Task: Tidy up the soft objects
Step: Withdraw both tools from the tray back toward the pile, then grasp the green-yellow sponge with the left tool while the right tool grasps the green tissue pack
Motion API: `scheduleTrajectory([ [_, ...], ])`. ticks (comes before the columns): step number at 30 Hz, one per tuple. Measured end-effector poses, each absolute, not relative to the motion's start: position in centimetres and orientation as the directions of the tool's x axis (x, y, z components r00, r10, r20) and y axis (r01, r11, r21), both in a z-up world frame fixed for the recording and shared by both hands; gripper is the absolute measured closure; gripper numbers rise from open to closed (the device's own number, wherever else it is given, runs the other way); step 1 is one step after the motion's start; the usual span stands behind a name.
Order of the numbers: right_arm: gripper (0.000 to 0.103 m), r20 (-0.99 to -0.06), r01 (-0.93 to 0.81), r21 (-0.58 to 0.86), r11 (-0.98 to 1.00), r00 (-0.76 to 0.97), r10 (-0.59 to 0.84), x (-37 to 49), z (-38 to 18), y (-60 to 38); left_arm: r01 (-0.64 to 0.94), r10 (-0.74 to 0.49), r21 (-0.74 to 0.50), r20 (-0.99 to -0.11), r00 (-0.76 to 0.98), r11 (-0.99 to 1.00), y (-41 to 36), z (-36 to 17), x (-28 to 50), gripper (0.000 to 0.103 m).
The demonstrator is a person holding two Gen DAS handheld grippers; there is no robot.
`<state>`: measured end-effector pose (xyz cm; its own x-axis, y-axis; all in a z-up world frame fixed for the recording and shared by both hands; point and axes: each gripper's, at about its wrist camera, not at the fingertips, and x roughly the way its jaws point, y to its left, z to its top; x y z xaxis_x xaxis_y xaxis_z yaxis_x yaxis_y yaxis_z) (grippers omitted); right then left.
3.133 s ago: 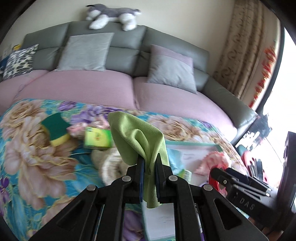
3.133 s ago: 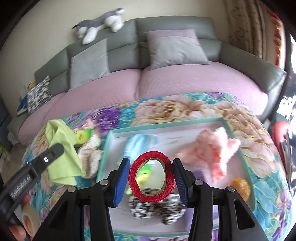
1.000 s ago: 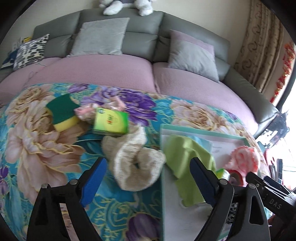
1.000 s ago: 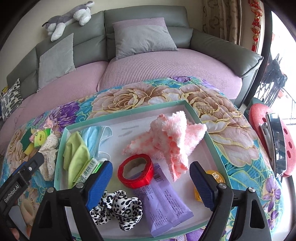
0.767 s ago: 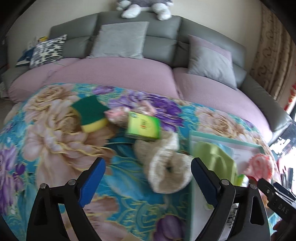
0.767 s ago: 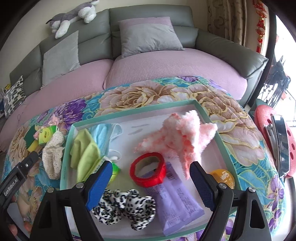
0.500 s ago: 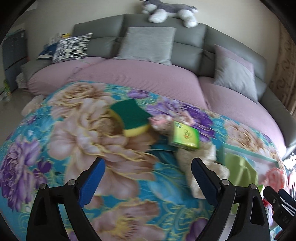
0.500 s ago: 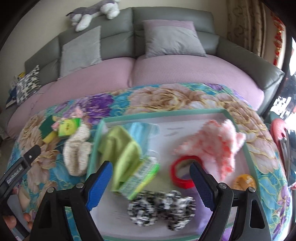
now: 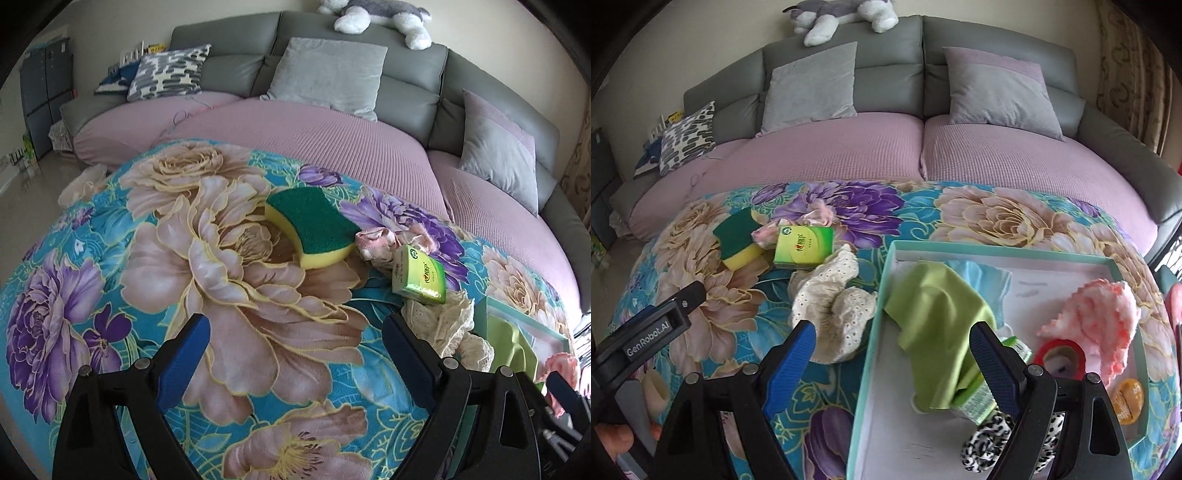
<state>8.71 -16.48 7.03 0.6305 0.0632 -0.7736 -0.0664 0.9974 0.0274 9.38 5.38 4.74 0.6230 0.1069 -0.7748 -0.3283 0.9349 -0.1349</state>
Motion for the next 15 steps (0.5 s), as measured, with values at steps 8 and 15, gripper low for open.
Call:
scheduleTrajectory([
  [8,0.016,-0.79,-0.104,0.017,0.994,0.609,0.077,9.3,7.1,-14.6,-0.326,0.053,-0.18,-0.802,0.595,0.928,7.6,4.8,11.0,0.008],
  [15,0.016,-0.783,-0.15,0.06,0.987,0.606,0.14,12.6,8.5,-12.5,-0.321,-0.024,-0.261,-0.809,0.588,0.911,10.0,5.1,14.2,0.009],
])
